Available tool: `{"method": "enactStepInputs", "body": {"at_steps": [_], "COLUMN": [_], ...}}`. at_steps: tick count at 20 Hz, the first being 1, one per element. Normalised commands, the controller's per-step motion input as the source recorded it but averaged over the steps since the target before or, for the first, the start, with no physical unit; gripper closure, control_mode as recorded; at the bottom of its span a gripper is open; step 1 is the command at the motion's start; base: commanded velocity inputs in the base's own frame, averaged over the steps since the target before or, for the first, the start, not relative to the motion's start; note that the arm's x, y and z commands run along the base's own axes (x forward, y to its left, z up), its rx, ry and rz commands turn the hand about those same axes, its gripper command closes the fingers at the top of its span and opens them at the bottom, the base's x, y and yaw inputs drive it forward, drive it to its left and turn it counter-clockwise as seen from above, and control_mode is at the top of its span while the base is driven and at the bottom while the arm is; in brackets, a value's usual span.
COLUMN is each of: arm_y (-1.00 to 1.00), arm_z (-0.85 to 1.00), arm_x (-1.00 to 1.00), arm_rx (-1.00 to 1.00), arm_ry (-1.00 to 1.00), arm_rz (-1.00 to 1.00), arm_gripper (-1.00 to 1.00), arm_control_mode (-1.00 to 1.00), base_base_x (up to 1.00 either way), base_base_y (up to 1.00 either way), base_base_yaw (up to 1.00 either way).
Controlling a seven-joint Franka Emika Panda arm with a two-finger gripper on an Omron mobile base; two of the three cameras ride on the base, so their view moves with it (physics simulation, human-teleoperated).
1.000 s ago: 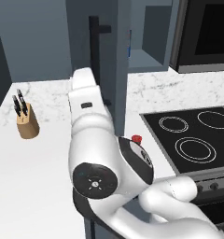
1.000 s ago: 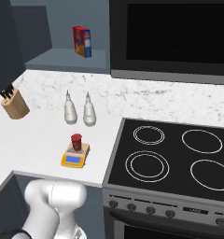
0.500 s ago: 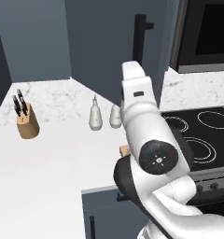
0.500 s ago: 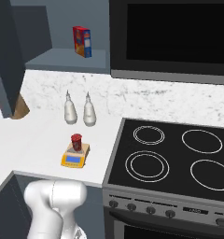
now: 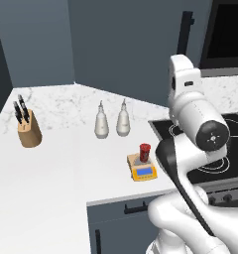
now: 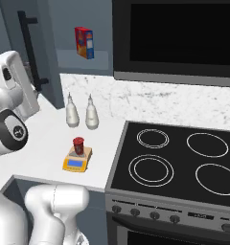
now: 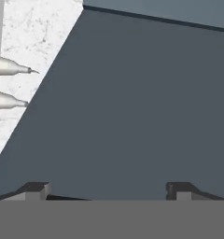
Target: Pick the yogurt and place it on the digital scale for weighing, and close the cabinet.
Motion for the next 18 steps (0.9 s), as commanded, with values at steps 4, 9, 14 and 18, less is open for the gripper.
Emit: {"method": "enactStepInputs", "body": {"at_steps": [4,9,14,18], "arm_y": [-0.94,-0.5,-0.05,0.01], "arm_z": [0.5,0.4,0.29,0.12], "arm_x": [0.71,0.74,0.68,0.93], "arm_rx": [0.06,0.03,0.0,0.0], "arm_ry": [0.0,0.0,0.03,0.02], "arm_rz": [0.0,0.0,0.0,0.0], "arm_gripper": [-1.0,-1.0,-1.0,-1.0], "arm_control_mode": [-1.0,-1.0,-1.0,-1.0], "base_base_x": [0.0,0.0,0.0,0.0], "base_base_y": [0.0,0.0,0.0,0.0], "base_base_yaw": [0.0,0.0,0.0,0.0]}}
